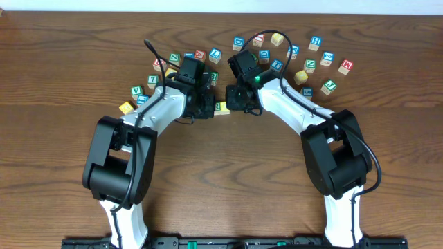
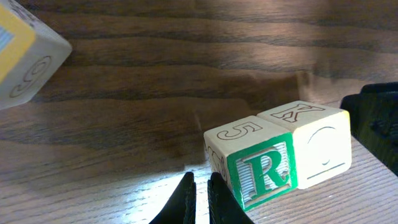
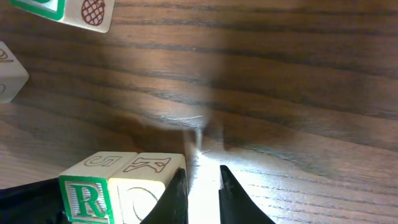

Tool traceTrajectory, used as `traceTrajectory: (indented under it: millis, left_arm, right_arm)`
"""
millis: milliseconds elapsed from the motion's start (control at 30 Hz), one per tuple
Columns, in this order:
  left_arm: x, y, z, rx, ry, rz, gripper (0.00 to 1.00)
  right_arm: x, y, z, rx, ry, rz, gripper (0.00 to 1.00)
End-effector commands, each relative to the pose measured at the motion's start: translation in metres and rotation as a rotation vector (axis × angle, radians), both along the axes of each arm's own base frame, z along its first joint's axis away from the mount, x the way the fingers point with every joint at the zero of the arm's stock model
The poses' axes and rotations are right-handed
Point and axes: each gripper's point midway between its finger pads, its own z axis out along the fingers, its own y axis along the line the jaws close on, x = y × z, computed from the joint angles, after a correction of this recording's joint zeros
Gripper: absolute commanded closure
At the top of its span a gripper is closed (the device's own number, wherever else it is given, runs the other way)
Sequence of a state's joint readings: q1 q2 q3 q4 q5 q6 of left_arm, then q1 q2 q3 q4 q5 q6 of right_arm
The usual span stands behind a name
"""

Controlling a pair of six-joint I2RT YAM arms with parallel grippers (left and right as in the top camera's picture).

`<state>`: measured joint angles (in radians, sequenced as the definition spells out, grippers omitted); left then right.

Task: Spell out ROBOT
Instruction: 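Lift both grippers away from the aligned R and O blocks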

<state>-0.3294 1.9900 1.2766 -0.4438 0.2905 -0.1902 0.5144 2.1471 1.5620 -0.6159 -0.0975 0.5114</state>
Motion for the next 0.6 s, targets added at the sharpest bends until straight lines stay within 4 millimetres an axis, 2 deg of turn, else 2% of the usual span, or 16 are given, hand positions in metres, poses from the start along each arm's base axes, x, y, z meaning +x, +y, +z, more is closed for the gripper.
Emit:
traceTrajectory:
  millis: [0,567]
  left_arm:
    - [0.005,-0.003,0.005,-0.017,-0.012,0.000,0.91]
    - [0.006,-0.003,0.005,-0.018,-0.014,0.000,0.91]
  right_arm:
    - [-0.004,0.003,0.006,0.011,-0.002,0.013,0.88]
    - [-0.016,0.011,0.004,0.002,0.023,0.040,0.89]
